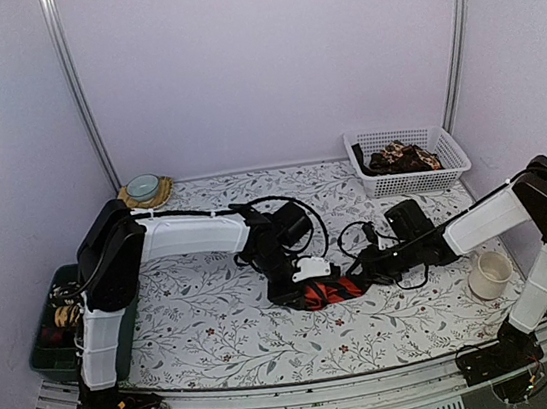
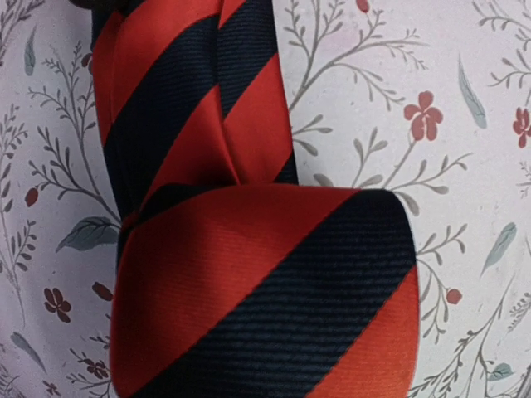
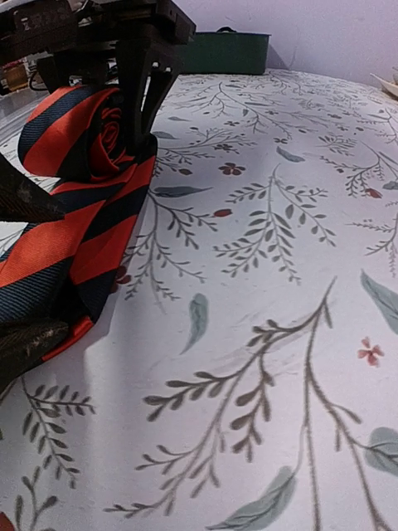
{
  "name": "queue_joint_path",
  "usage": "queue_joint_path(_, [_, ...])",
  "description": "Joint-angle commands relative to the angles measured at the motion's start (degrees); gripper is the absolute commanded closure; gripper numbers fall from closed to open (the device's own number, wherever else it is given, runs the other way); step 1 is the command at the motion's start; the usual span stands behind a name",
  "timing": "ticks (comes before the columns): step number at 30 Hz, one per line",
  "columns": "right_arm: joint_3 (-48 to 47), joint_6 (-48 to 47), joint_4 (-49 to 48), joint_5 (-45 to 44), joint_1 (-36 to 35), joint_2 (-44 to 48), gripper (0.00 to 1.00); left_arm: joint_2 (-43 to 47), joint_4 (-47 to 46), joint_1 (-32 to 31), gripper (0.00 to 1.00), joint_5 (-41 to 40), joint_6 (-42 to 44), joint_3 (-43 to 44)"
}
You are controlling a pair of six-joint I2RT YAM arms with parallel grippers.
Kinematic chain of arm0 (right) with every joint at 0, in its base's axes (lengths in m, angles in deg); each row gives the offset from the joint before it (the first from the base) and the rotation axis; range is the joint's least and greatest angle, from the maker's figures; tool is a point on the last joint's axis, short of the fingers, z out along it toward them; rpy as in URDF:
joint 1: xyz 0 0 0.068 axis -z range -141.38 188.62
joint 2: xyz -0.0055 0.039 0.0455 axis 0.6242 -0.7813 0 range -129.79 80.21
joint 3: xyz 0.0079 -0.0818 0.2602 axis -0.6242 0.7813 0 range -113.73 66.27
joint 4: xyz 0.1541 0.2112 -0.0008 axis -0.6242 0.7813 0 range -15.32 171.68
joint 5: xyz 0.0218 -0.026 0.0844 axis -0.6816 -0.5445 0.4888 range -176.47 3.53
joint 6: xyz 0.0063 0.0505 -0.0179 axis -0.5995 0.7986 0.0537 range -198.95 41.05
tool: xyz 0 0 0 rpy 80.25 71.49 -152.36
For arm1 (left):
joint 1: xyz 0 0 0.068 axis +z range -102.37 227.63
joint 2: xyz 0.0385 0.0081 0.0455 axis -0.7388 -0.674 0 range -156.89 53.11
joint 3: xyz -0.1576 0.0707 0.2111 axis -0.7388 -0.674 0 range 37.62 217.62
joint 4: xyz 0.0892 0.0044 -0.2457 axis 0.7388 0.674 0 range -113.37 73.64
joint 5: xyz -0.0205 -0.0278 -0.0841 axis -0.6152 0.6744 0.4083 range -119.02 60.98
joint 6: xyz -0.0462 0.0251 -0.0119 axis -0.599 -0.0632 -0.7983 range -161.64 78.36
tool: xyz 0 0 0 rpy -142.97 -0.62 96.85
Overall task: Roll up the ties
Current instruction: Roll the tie at the center of the board.
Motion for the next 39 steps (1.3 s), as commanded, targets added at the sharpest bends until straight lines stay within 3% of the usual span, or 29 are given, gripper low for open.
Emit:
queue_joint_path(1, [5.94,4.66,4.02,-5.50,-1.59,2.66,0.60,2.47,-2.28,-0.68,0.60,-3.34,-2.53,-1.00])
queue_joint_path(20, [7.67,6.27,4.41,-7.68,-3.12,6.77,0.61,-0.30,5.54,-3.42,0.60,-11.51,-4.99,5.43])
queue_joint_path(24, [6.79,6.01,5.35,-7.72,-3.11,8.51,0.55,-1.77,7.84,-3.91,0.57,-12.74,-5.08,7.33])
queue_joint_path(27, [6.04,5.60,5.68,-7.18,-3.16,10.50,0.46,-1.69,7.90,-4.08,0.51,-12.52,-4.87,7.51])
queue_joint_path(33, [3.22,3.93,8.52,-7.02,-3.14,13.42,0.41,-1.51,8.13,-4.17,0.34,-11.66,-4.34,7.59])
queue_joint_path(35, [2.53,3.68,9.10,-6.98,-3.16,14.08,0.40,-0.96,8.00,-4.20,0.21,-11.40,-4.25,7.66])
queue_joint_path(37, [2.05,3.68,9.41,-6.73,-3.13,14.60,0.40,-0.12,7.79,-4.17,0.01,-10.68,-4.24,7.97])
queue_joint_path(39, [1.53,3.64,9.58,-6.42,-3.17,14.86,0.40,0.97,7.57,-4.19,0.00,-9.72,-4.45,8.37])
